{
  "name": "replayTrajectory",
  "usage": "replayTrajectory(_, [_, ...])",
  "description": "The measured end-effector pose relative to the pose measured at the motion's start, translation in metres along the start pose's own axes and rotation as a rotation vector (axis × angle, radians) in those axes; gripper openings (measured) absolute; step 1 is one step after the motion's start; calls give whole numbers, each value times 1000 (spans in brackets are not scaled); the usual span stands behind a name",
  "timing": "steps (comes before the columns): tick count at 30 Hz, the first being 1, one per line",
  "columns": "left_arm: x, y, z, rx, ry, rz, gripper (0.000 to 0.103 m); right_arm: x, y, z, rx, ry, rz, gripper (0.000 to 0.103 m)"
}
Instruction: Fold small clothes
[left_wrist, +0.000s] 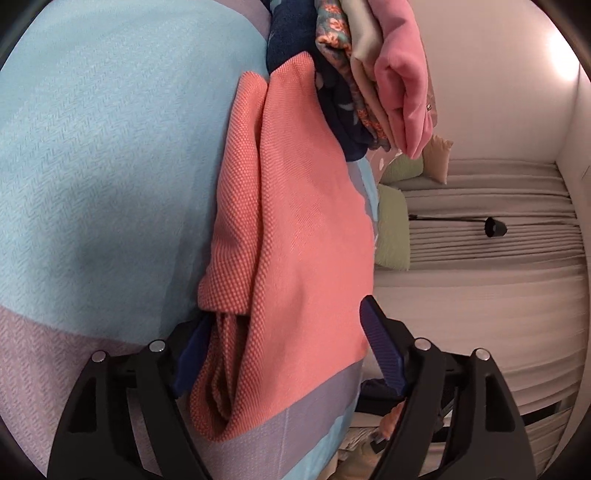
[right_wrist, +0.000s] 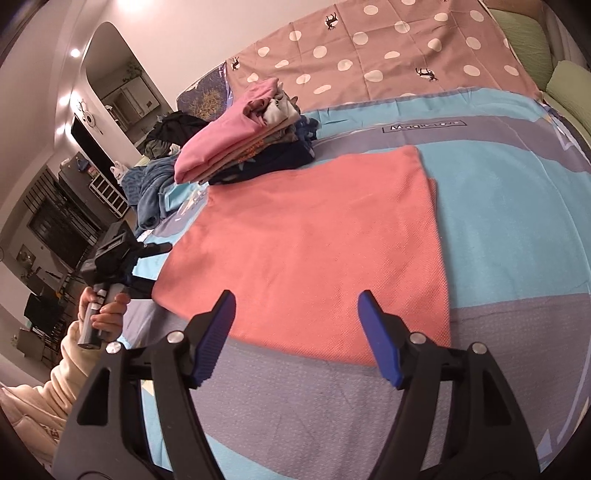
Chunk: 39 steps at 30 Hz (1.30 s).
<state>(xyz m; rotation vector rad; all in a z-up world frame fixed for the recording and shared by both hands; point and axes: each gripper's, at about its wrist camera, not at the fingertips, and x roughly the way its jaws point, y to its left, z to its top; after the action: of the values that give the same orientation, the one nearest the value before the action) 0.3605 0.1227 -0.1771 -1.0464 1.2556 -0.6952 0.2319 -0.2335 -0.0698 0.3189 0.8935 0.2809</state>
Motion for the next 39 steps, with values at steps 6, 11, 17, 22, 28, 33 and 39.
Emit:
replayTrajectory(6, [-8, 6, -5, -32, -112, -23, 46, 2, -2, -3, 35, 13, 23, 70])
replayTrajectory(11, [-1, -25, -17, 173, -226, 208, 18, 0, 5, 1, 11, 11, 5, 70])
replayTrajectory(17, [12, -108, -63, 605, -390, 479, 17, 7, 32, 42, -89, 32, -53, 70])
replayTrajectory(22, [63, -158, -104, 934, -383, 695, 17, 29, 75, 96, -201, 83, -23, 73])
replayTrajectory(28, [111, -172, -132, 1115, -358, 880, 17, 107, 103, 141, -199, 321, 39, 74])
replayTrajectory(33, [122, -168, -136, 1152, -351, 932, 18, 154, 114, 149, -264, 429, -28, 74])
replayTrajectory(39, [124, -164, -132, 1123, -353, 947, 18, 184, 91, 144, -171, 500, -15, 74])
